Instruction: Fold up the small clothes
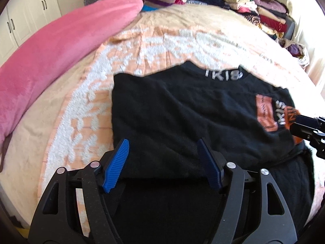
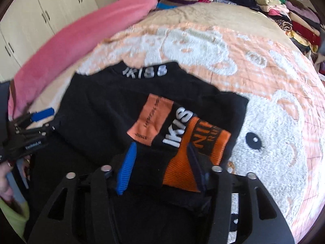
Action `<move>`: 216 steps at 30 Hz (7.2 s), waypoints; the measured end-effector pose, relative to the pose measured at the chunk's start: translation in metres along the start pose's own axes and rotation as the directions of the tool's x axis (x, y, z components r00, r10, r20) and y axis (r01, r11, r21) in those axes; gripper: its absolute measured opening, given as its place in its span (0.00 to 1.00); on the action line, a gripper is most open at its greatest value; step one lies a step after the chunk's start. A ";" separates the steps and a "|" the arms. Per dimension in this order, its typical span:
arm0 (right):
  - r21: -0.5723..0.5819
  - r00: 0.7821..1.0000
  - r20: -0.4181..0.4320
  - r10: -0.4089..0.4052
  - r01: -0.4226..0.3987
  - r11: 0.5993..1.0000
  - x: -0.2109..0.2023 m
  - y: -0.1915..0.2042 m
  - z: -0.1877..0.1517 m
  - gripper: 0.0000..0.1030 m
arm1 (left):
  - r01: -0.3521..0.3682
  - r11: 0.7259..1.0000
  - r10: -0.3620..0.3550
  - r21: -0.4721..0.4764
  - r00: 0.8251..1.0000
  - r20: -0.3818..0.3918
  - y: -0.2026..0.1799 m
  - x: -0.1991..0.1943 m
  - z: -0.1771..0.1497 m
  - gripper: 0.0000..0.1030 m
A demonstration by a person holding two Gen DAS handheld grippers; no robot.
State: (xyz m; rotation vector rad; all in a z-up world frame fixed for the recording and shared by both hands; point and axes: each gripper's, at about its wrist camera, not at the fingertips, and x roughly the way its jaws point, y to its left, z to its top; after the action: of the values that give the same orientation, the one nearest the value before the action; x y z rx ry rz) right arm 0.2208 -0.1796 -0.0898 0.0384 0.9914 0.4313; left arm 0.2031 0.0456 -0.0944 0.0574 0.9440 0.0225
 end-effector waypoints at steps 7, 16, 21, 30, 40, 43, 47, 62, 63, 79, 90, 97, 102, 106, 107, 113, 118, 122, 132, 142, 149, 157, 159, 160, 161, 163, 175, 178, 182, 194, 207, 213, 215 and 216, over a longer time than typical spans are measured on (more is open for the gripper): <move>0.035 0.993 0.108 0.035 -0.039 0.999 -0.056 -0.004 0.002 0.81 | -0.017 1.000 0.017 -0.001 0.995 0.098 0.017 -0.050 0.015 0.76; -0.016 0.984 0.178 0.028 -0.025 1.000 -0.112 0.006 -0.011 0.82 | -0.014 0.998 0.025 -0.061 0.984 0.177 0.059 -0.111 0.011 0.89; -0.033 0.980 0.197 0.026 -0.020 0.999 -0.136 0.012 -0.027 0.82 | -0.015 0.995 0.032 -0.096 0.984 0.177 0.088 -0.136 -0.008 0.90; -0.048 0.983 0.181 0.017 -0.009 0.999 -0.162 0.023 -0.084 0.96 | -0.049 0.996 0.056 -0.071 0.992 0.110 0.110 -0.143 -0.060 0.90; 0.027 0.996 0.073 -0.051 0.049 0.998 -0.149 0.026 -0.148 0.96 | -0.026 0.999 0.027 -0.041 1.000 0.008 0.111 -0.128 -0.114 0.90; 0.065 0.998 -0.016 -0.061 0.062 0.996 -0.132 0.028 -0.160 0.96 | -0.007 0.999 0.005 -0.041 0.999 -0.037 0.111 -0.118 -0.129 0.90; 0.037 0.988 -0.109 -0.107 0.112 0.993 -0.107 0.034 -0.170 0.96 | 0.021 0.999 -0.024 -0.032 0.996 -0.083 0.109 -0.107 -0.140 0.90; 0.038 0.934 -0.341 -0.109 0.129 0.991 -0.051 0.031 -0.188 0.68 | 0.085 0.995 -0.094 -0.046 0.963 -0.253 0.101 -0.063 -0.161 0.84; 0.033 0.934 -0.340 -0.112 0.130 0.991 -0.051 0.033 -0.188 0.65 | 0.097 0.994 -0.105 -0.043 0.959 -0.265 0.099 -0.060 -0.162 0.77; 0.194 0.962 -0.247 0.117 -0.069 0.979 -0.071 0.007 -0.180 0.12 | 0.234 0.972 -0.236 -0.036 0.946 -0.221 0.085 -0.066 -0.156 0.03; 0.122 0.980 0.054 0.190 -0.196 0.973 -0.124 -0.009 -0.101 0.11 | 0.320 0.935 -0.322 -0.154 0.947 0.012 0.113 -0.096 -0.071 0.03; 0.174 0.984 0.111 0.142 -0.160 0.972 -0.079 -0.041 -0.037 0.11 | 0.315 0.920 -0.312 -0.234 0.949 0.051 0.116 -0.055 -0.011 0.03; 0.172 0.995 0.061 0.076 -0.085 0.981 -0.038 -0.053 -0.023 0.12 | 0.266 0.934 -0.271 -0.238 0.963 0.012 0.108 -0.017 0.004 0.03; 0.199 0.998 0.049 0.046 -0.054 0.978 -0.023 -0.064 -0.030 0.20 | 0.247 0.933 -0.261 -0.263 0.965 -0.020 0.109 0.006 0.002 0.05; 0.204 0.998 0.049 0.047 -0.056 0.977 -0.023 -0.066 -0.031 0.25 | 0.242 0.933 -0.258 -0.266 0.966 -0.024 0.110 0.010 0.001 0.06; 0.235 0.995 0.096 0.001 -0.023 0.972 -0.047 -0.086 -0.039 0.47 | 0.237 0.935 -0.238 -0.262 0.971 0.027 0.112 -0.007 -0.002 0.12; 0.282 0.993 0.099 0.071 -0.096 0.955 -0.074 -0.094 -0.055 0.47 | 0.221 0.943 -0.210 -0.250 0.975 0.070 0.111 -0.038 -0.017 0.23; 0.246 0.996 0.034 0.081 -0.087 0.965 -0.079 -0.078 -0.069 0.47 | 0.214 0.952 -0.209 -0.218 0.977 0.043 0.106 -0.050 -0.035 0.33; 0.193 0.993 -0.071 0.091 -0.076 0.978 -0.059 -0.056 -0.080 0.46 | 0.217 0.945 -0.234 -0.246 0.971 -0.043 0.100 -0.027 -0.059 0.41; 0.155 0.968 -0.004 0.252 -0.248 0.956 -0.081 -0.050 -0.064 0.09 | 0.354 0.882 -0.354 -0.310 0.933 0.061 0.110 -0.055 -0.037 0.04; 0.308 0.921 0.190 0.341 -0.386 0.870 -0.077 -0.087 -0.015 0.09 | 0.436 0.816 -0.411 -0.379 0.899 0.150 0.123 -0.046 0.021 0.04; 0.443 0.946 0.230 0.229 -0.312 0.840 -0.034 -0.134 0.023 0.09 | 0.360 0.785 -0.361 -0.504 0.927 0.100 0.138 0.014 0.057 0.05; 0.483 0.955 0.220 0.200 -0.285 0.828 -0.019 -0.143 0.022 0.09 | 0.340 0.767 -0.347 -0.545 0.933 0.094 0.144 0.030 0.058 0.08; 0.495 0.958 0.213 0.192 -0.275 0.824 -0.012 -0.145 0.021 0.10 | 0.336 0.752 -0.349 -0.568 0.933 0.089 0.148 0.038 0.058 0.14; 0.505 0.961 0.211 0.179 -0.263 0.822 -0.007 -0.148 0.020 0.10 | 0.347 0.730 -0.360 -0.588 0.927 0.101 0.152 0.043 0.056 0.19; 0.509 0.965 0.220 0.144 -0.239 0.827 -0.002 -0.153 0.014 0.20 | 0.376 0.674 -0.389 -0.635 0.912 0.127 0.162 0.057 0.053 0.26; 0.323 0.976 0.210 0.053 -0.121 0.939 -0.031 -0.136 0.009 0.54 | 0.351 0.800 -0.265 -0.487 0.934 0.238 0.144 -0.003 0.012 0.29; 0.246 0.976 0.168 0.139 -0.178 0.953 -0.024 -0.116 0.015 0.55 | 0.360 0.827 -0.284 -0.431 0.930 0.232 0.123 -0.015 -0.005 0.29; 0.158 0.982 0.080 0.170 -0.181 0.971 -0.004 -0.089 0.014 0.57 | 0.411 0.849 -0.381 -0.332 0.912 0.154 0.086 -0.004 0.000 0.37; 0.190 0.991 0.043 0.125 -0.131 0.973 0.018 -0.092 0.003 0.69 | 0.418 0.832 -0.386 -0.363 0.908 0.162 0.065 0.050 0.086 0.67; 0.219 0.994 0.090 0.062 -0.080 0.972 -0.012 -0.102 0.001 0.78 | 0.213 0.903 -0.182 -0.374 0.976 0.117 0.120 0.008 0.023 0.76; 0.196 0.998 0.031 0.052 -0.057 0.979 -0.029 -0.091 -0.034 0.78 | 0.190 0.936 -0.186 -0.298 0.982 0.041 0.119 0.007 -0.017 0.76; 0.201 0.998 0.018 0.064 -0.066 0.977 -0.028 -0.085 -0.040 0.78 | 0.189 0.937 -0.190 -0.295 0.981 0.026 0.115 0.009 -0.021 0.76; 0.200 0.998 0.016 0.069 -0.070 0.977 -0.027 -0.083 -0.042 0.78 | 0.184 0.937 -0.186 -0.296 0.982 0.020 0.114 0.010 -0.023 0.76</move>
State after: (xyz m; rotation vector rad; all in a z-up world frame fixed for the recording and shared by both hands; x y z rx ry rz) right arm 0.2012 -0.2721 -0.1099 0.2573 1.0246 0.3933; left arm 0.1912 0.1612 -0.1090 -0.3111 0.9425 -0.0096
